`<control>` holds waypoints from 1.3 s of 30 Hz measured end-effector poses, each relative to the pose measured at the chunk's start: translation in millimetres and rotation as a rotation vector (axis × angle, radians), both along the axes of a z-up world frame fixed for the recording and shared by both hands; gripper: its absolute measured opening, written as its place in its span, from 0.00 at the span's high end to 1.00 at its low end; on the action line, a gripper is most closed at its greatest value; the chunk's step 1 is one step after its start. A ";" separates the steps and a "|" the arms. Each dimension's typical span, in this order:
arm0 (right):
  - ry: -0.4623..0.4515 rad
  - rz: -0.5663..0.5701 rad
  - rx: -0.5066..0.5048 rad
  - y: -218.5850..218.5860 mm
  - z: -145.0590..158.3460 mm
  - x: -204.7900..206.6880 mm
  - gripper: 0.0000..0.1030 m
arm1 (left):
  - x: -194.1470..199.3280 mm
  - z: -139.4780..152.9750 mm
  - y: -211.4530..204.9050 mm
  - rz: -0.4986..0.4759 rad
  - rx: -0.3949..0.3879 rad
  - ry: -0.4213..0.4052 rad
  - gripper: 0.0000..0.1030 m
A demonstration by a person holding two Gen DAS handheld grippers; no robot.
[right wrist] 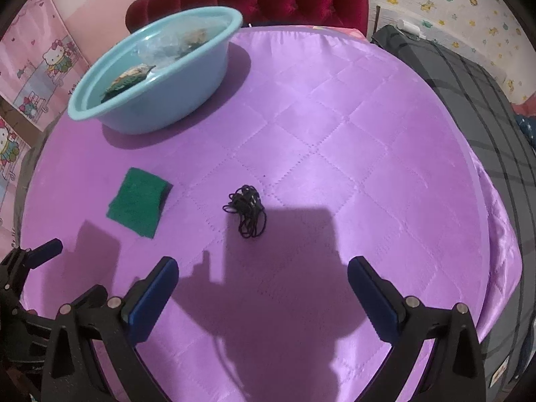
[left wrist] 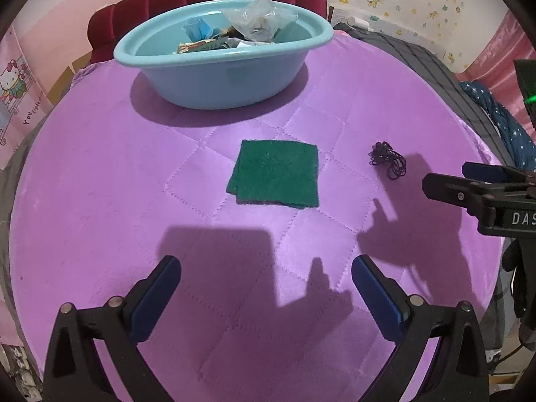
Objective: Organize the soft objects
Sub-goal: 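Grasp the black cable with the right tool while the left tool grasps the green pad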
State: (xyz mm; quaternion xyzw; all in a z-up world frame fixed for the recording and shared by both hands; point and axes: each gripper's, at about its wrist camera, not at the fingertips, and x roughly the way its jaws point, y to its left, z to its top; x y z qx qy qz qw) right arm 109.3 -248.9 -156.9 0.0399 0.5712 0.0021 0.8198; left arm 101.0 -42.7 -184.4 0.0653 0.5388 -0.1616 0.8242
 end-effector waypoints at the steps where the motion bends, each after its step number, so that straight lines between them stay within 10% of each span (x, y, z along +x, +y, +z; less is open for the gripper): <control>1: 0.003 0.008 -0.004 0.7 -3.2 3.5 0.00 | 1.9 -1.9 -0.6 0.001 -0.001 0.000 0.00; 10: 0.015 0.018 0.004 0.9 -21.4 30.1 0.06 | 17.7 -13.9 -8.5 0.014 0.001 0.013 0.00; 16: 0.040 0.048 0.027 7.4 -31.5 41.0 0.43 | 21.4 -13.1 -9.4 0.026 -0.003 0.020 0.00; 20: 0.035 0.060 0.038 8.7 -32.7 44.6 0.86 | 23.2 -13.0 -10.6 0.029 -0.004 0.018 0.00; 39: 0.023 0.036 0.075 -11.3 -15.1 23.2 0.89 | 58.9 -31.2 -28.0 0.034 -0.020 0.064 0.00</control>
